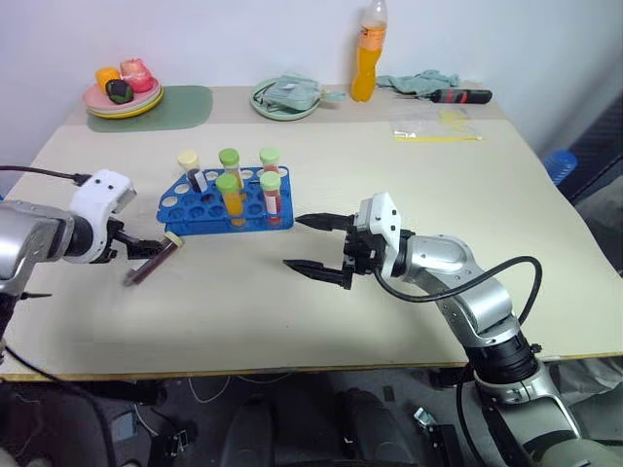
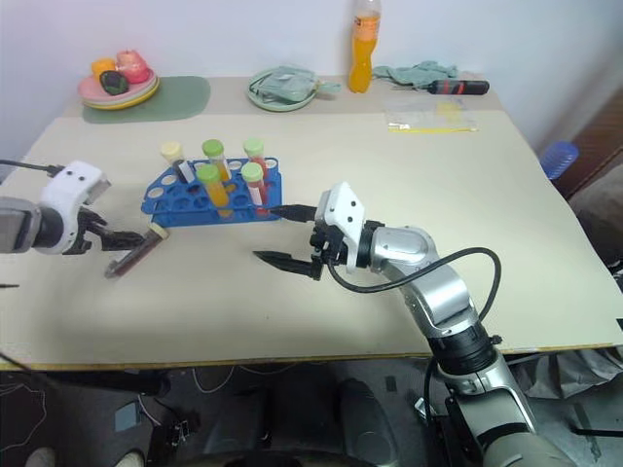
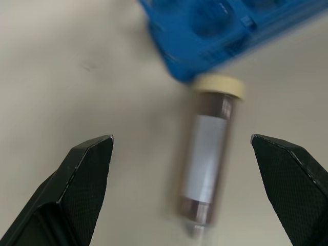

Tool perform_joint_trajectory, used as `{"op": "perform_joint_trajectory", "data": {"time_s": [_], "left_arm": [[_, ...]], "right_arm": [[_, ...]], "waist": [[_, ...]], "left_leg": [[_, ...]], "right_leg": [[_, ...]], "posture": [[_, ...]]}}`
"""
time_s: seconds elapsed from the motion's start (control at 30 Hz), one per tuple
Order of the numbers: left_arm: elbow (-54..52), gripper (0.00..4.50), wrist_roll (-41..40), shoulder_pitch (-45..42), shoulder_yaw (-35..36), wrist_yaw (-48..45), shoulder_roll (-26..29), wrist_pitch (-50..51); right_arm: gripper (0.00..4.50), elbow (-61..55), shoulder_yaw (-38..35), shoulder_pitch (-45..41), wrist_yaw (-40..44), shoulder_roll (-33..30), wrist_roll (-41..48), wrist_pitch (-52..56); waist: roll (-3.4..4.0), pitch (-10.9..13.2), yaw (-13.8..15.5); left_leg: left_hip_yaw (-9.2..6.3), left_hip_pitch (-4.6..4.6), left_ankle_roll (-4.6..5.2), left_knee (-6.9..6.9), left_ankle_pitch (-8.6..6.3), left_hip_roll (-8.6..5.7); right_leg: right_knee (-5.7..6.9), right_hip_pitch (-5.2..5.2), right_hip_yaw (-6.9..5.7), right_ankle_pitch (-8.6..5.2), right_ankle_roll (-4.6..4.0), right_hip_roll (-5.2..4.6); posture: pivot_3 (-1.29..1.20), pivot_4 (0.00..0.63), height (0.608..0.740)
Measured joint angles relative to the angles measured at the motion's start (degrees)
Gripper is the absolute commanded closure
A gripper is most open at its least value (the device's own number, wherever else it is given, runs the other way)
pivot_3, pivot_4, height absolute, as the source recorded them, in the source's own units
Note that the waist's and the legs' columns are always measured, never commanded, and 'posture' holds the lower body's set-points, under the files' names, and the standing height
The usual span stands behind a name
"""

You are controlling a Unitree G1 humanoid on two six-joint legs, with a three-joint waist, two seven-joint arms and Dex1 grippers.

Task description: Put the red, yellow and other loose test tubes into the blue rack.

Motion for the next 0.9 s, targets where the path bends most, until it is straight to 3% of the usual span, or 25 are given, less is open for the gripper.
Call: {"op": "perform_joint_trajectory", "data": {"time_s": [0.1,0.3,0.4,0.43,0.6,0.77,0.83,0.9], "left_arm": [[6.0,0.06,3.66,-7.58,-10.62,-6.96,-0.3,-0.27],[21.56,0.06,13.79,-14.47,-24.26,-17.44,-3.42,-7.11],[28.11,0.92,18.91,-16.8,-27.58,-21.62,-5.73,-11.46],[29.65,1.39,20.22,-17.37,-28.16,-22.54,-6.17,-12.56],[35.35,3.65,23.82,-18.45,-27.12,-25.9,-7.75,-16.31],[34.03,3.65,23.47,-13.11,-22.02,-30.57,-3.14,-24.07],[32.23,3.65,20.73,-5.96,-15.56,-32.58,2.02,-32.36],[30.93,3.65,15.73,4.24,-4.04,-34.23,7.14,-42.56]], "right_arm": [[0.73,-0.58,0.52,1.1,-0.39,0.25,0.0,0.21],[0.73,-2.29,0.64,2.24,-1.76,0.5,-0.03,0.54],[0.73,-2.35,0.65,2.53,-2.65,0.7,-0.12,0.56],[0.73,-2.48,0.67,2.59,-2.93,0.89,-0.12,0.56],[0.73,-2.66,0.77,2.85,-3.54,1.14,-0.19,0.56],[0.73,-2.83,1.17,2.97,-3.64,1.05,-0.64,0.57],[0.73,-3.44,1.32,3.12,-3.68,1.07,-0.64,0.57],[0.73,-3.92,0.88,3.53,-3.81,0.4,-0.66,0.6]], "waist": [[0.02,0.01,-0.26],[0.01,0.01,-0.03],[-0.02,-0.01,0.17],[-0.01,-0.01,0.15],[-0.01,-0.01,-0.06],[-0.02,-0.01,-0.47],[-0.04,-0.02,-1.14],[-0.07,-0.04,-1.26]], "left_leg": [[0.01,-0.01,0.0,-0.03,0.0,0.02],[0.0,-0.05,0.0,0.01,0.0,0.04],[0.0,-0.08,0.0,0.05,0.0,0.03],[0.0,-0.08,0.0,0.05,0.0,0.03],[0.0,-0.05,0.01,0.05,0.0,0.03],[0.01,-0.07,0.02,0.02,0.0,0.09],[0.07,-0.11,0.02,-0.01,0.0,0.15],[0.07,-0.13,0.02,-0.03,-0.01,0.18]], "right_leg": [[0.06,-0.1,0.04,0.0,-0.01,0.05],[0.1,-0.14,0.05,-0.02,-0.05,0.09],[0.09,-0.13,0.04,-0.02,-0.04,0.07],[0.09,-0.13,0.05,-0.02,-0.04,0.07],[0.15,-0.13,0.05,-0.02,-0.04,0.07],[0.17,-0.2,0.07,-0.02,-0.05,0.08],[0.23,-0.33,0.11,-0.02,-0.07,0.08],[0.32,-0.38,0.06,-0.06,-0.14,0.01]], "posture": [[0.0,0.15,0.74],[0.0,0.15,0.74],[0.0,0.15,0.74],[0.0,0.15,0.74],[0.0,0.15,0.74],[0.0,0.15,0.74],[0.0,0.15,0.74],[0.0,0.15,0.74]]}}
